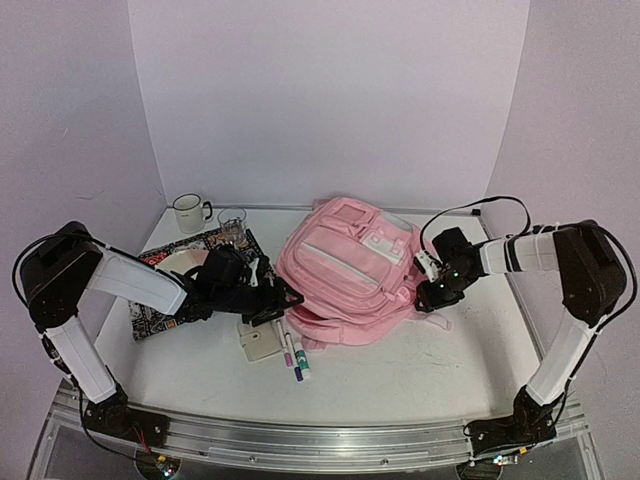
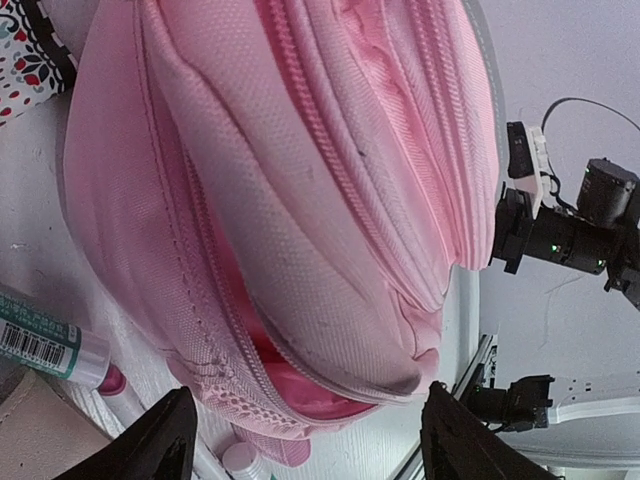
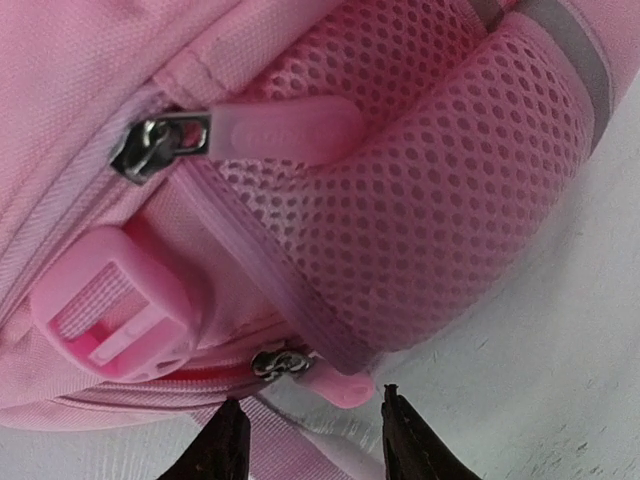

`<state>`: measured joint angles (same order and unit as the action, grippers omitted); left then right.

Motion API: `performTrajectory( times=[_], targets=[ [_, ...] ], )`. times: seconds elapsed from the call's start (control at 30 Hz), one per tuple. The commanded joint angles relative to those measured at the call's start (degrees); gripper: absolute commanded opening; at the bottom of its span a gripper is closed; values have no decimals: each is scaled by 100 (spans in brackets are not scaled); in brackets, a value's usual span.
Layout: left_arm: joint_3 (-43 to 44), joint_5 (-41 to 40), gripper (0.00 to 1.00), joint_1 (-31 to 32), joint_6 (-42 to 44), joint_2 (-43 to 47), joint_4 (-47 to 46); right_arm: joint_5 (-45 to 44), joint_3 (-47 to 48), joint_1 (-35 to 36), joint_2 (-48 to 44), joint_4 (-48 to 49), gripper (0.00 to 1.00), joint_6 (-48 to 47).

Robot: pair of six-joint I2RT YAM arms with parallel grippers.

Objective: Pack the student bag
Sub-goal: Grab the largest pocket of the student bag, then adjust the student bag at the center of the board.

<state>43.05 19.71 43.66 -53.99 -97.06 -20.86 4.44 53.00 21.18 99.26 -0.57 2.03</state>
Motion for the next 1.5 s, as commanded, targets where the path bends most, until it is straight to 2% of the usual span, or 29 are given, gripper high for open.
performTrajectory(
  times=[0.0, 0.17, 0.3, 0.37, 0.47, 0.53, 0.73, 0.93, 1.3, 1.47],
  targets=[
    [255, 130, 76, -33, 3, -50, -11, 313, 270, -203, 295, -93, 45, -425],
    [297, 169, 71, -33, 9, -132, 3, 620, 350, -299, 452, -93, 40, -562],
    [350, 208, 66, -34, -11, -225, 3, 960, 337, -302, 434, -116, 31, -618],
    [378, 235, 64, -33, -22, -263, 3, 1038, 281, -300, 375, -139, 23, -616],
    [413, 254, 56, -33, -30, -295, 3, 998, 207, -302, 252, -218, 6, -562],
    [422, 236, 53, -33, -24, -282, 3, 840, 155, -299, 101, -303, 0, -513],
    [361, 128, 42, -32, -47, -241, 3, 434, 226, -302, -287, -752, 0, -361],
    [406, 196, 28, -22, -150, -284, -5, 581, 300, -93, -613, -1017, 0, 73],
    [753, -62, 5, 160, -582, -346, -327, 195, 560, 1416, -325, -1485, 0, 998],
    [801, -347, 3, 160, -568, -310, -454, -390, 505, 1448, -359, -1574, 0, 1021]
  ],
)
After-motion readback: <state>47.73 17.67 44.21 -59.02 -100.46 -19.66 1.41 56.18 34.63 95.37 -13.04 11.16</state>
